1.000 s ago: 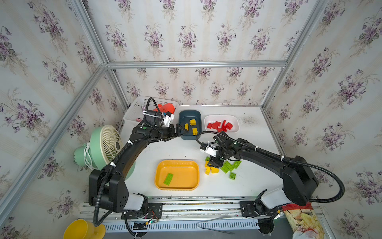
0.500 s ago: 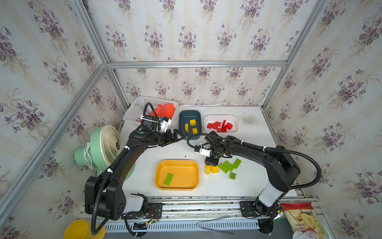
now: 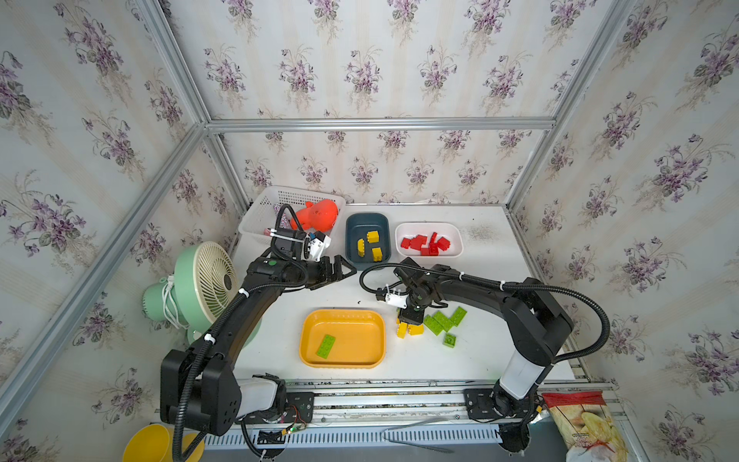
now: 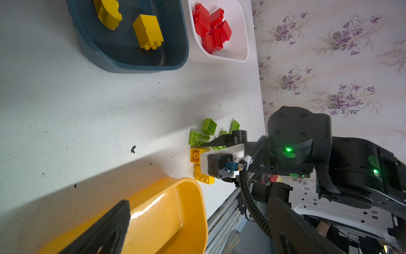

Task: Sort the legos into containers by color
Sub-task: Pick up the lego from the center of the table, then place the lego in the container.

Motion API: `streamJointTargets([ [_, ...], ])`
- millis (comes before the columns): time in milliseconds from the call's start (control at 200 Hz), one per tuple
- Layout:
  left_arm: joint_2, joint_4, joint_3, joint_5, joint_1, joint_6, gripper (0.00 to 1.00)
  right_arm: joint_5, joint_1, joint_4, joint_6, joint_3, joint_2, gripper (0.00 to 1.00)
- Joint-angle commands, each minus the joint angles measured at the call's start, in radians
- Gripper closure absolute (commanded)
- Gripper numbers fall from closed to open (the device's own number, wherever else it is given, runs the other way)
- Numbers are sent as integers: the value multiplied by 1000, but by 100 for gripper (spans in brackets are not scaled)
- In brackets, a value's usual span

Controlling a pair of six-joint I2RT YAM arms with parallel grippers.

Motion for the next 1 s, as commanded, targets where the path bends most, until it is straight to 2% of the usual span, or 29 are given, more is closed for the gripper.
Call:
streamJointTargets([
  [0,-17,1,-14,30,1,8,1,8,7,0,-5,18,19,59],
  [245,-47,0,-36,50,2,5,1,9,15,-6,15,27,-4,76],
  [425,-58,1,-28,63,3,4,1,-17,-38,-24,50,75,-103,79],
  [555,-53,1,-6,77,3,3,1,-61,-100,-1,101,171,-105,79],
  [755,-46,7,27,75,3,8,1,-91,-148,39,184,436,81,79],
  [994,-55,58,55,43,5,11,1,15,-157,-36,211,841,411,79],
])
